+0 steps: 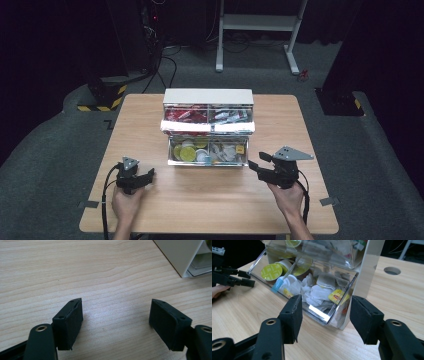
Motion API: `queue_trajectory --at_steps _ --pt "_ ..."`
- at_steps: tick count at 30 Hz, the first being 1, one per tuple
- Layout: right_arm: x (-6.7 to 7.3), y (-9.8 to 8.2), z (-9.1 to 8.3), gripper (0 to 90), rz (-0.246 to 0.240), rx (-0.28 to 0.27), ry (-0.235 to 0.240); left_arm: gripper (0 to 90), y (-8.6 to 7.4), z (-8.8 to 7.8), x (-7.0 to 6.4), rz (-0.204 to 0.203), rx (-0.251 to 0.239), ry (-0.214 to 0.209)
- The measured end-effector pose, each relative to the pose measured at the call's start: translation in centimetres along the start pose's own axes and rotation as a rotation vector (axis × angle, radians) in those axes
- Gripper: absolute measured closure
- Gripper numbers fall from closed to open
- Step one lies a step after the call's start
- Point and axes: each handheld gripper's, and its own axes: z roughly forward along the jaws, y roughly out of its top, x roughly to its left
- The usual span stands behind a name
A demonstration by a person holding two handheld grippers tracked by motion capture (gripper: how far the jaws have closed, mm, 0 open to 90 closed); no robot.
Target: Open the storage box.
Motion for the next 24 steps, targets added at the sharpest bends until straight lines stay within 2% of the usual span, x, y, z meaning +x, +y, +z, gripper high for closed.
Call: queue_trajectory --at_steps 3,4,5,6,8,11,14,18,24 --pt "0.3 0.1 -0.1 42.6 -0.012 -0.011 -0.027 27.1 0.0 0.0 0.0 0.000 0.000 -0.001" --pt "0.6 0.2 -0.2 39.9 -0.030 -0.022 -0.064 27.1 0.0 0.0 0.0 0.000 0.000 -0.001" --pt "1.2 0.3 -0.2 36.7 -0.068 -0.029 -0.119 27.0 0.0 0.0 0.0 0.002 0.000 -0.001" --pt "1.4 0.4 -0.2 35.3 -0.076 -0.021 -0.121 27.0 0.0 0.0 0.0 0.001 0.000 -0.001" --pt "1.4 0.7 -0.1 32.0 -0.072 -0.010 -0.088 27.0 0.0 0.0 0.0 0.000 0.000 -0.002" --pt "1.6 1.1 0.0 30.6 -0.092 -0.003 -0.094 27.0 0.0 0.0 0.0 0.001 0.000 -0.001" --pt "1.8 1.5 -0.2 34.1 -0.101 -0.025 -0.086 27.0 0.0 0.0 0.0 0.000 -0.001 -0.002" --pt "1.9 1.9 -0.7 39.0 -0.077 -0.086 -0.092 27.0 0.0 0.0 0.0 0.000 0.000 -0.004" --pt "2.2 3.6 -1.3 45.1 -0.110 -0.091 -0.121 27.0 0.0 0.0 0.0 0.000 0.000 -0.004"
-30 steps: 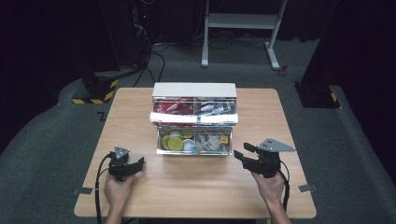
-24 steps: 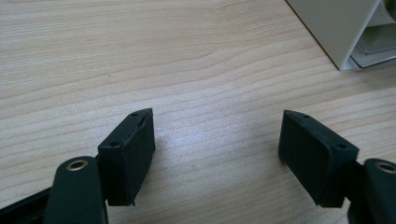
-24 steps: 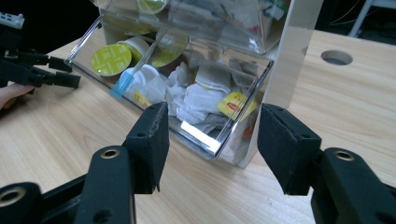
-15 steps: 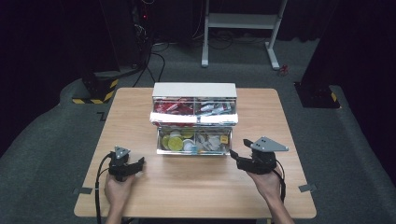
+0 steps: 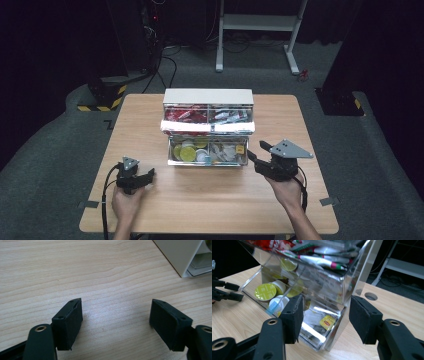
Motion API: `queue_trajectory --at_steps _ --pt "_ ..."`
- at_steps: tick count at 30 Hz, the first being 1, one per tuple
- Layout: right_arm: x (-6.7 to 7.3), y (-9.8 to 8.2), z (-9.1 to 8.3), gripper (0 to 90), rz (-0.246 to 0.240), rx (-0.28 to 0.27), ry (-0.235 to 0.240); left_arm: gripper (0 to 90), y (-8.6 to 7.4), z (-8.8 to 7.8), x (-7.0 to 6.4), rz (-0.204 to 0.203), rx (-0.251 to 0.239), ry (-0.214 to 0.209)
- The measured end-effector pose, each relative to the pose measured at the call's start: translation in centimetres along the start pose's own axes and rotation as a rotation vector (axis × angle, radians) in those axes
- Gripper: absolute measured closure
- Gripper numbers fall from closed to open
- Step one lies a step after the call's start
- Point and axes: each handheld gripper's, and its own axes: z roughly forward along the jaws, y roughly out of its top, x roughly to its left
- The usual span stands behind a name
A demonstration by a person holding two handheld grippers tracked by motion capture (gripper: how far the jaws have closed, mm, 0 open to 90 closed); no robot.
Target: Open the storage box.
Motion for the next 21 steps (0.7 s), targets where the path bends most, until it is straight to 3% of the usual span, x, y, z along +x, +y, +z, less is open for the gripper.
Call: queue_trajectory --at_steps 9,16,21 --pt "0.6 1.7 0.9 51.4 -0.024 0.016 -0.008 26.8 0.0 0.0 0.0 0.000 -0.002 -0.003" --pt "0.7 2.5 1.1 62.6 -0.059 0.002 0.013 26.6 0.0 0.0 0.0 -0.002 -0.004 -0.004" --pt "0.4 3.2 1.4 66.8 -0.048 0.007 0.032 26.6 0.0 0.0 0.0 -0.001 -0.004 -0.004"
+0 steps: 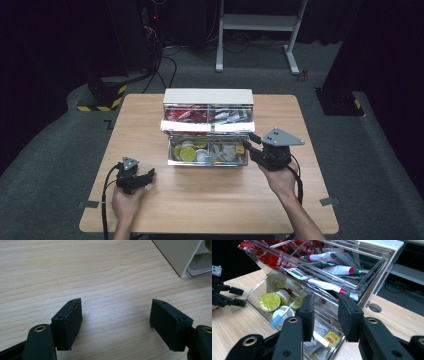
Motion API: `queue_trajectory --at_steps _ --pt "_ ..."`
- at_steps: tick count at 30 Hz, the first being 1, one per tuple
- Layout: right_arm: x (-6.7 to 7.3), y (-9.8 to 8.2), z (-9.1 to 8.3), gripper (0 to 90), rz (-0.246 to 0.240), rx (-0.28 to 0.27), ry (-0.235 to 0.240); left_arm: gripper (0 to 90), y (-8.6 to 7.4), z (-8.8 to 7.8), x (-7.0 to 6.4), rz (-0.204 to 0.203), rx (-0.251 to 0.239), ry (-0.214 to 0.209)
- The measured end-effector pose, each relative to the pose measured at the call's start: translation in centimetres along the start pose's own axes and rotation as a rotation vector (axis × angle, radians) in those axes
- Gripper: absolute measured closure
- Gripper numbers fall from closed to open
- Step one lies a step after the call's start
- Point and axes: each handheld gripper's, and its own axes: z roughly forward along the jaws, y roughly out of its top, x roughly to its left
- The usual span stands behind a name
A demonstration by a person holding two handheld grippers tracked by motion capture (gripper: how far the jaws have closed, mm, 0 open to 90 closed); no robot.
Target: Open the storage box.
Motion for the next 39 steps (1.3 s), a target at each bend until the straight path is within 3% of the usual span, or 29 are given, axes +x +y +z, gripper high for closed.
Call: queue_trajectory --at_steps 6,20,35,36,37,39 --pt "-0.4 0.4 0.5 68.3 0.024 0.019 0.008 26.5 0.0 0.0 0.0 0.000 0.000 0.000" --pt "-0.7 1.1 0.8 70.6 0.046 0.004 0.006 26.5 0.0 0.0 0.0 0.003 0.002 0.000" --pt "-1.2 3.0 0.2 70.8 0.040 -0.014 -0.013 26.6 0.0 0.0 -0.1 0.012 0.005 0.008" --pt "-1.3 3.1 0.2 70.8 0.036 -0.016 -0.013 26.6 0.0 0.2 -0.3 -0.009 -0.018 0.011" --pt "-1.3 3.2 0.2 70.9 0.038 -0.016 -0.013 26.6 0.0 0.0 -0.1 0.013 0.004 0.008" --pt "-1.4 3.4 0.2 71.2 0.041 -0.016 -0.007 26.6 0.0 0.1 -0.1 0.013 0.004 0.008"
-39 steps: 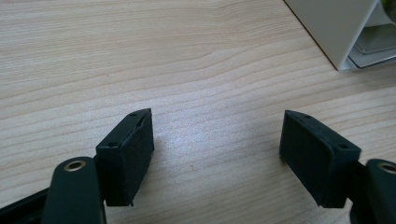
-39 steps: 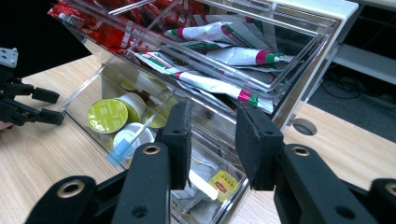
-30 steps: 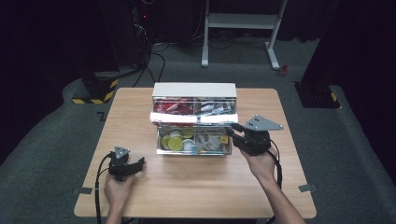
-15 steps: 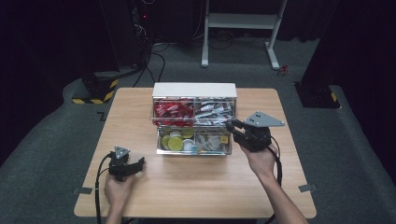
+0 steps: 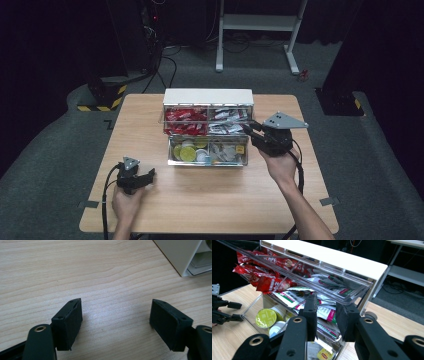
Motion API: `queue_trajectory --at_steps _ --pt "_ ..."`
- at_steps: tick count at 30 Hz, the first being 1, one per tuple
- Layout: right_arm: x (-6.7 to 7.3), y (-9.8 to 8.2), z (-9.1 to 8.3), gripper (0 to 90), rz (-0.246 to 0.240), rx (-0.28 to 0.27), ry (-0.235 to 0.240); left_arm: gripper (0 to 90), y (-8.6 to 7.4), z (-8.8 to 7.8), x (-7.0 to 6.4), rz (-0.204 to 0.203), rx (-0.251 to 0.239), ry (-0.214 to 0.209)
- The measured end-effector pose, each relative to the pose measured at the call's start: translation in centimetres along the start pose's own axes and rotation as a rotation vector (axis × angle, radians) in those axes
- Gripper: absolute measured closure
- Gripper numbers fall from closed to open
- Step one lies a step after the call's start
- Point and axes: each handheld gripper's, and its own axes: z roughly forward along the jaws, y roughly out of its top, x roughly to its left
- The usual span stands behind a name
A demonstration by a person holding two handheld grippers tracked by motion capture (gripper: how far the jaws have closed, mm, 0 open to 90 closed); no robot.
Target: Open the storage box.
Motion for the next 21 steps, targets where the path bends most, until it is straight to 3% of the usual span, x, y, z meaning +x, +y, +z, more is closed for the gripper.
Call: queue_trajectory --at_steps 21 --pt "-0.2 1.9 0.5 71.0 0.013 -0.018 0.022 26.7 0.0 0.0 0.0 0.003 0.003 0.001"
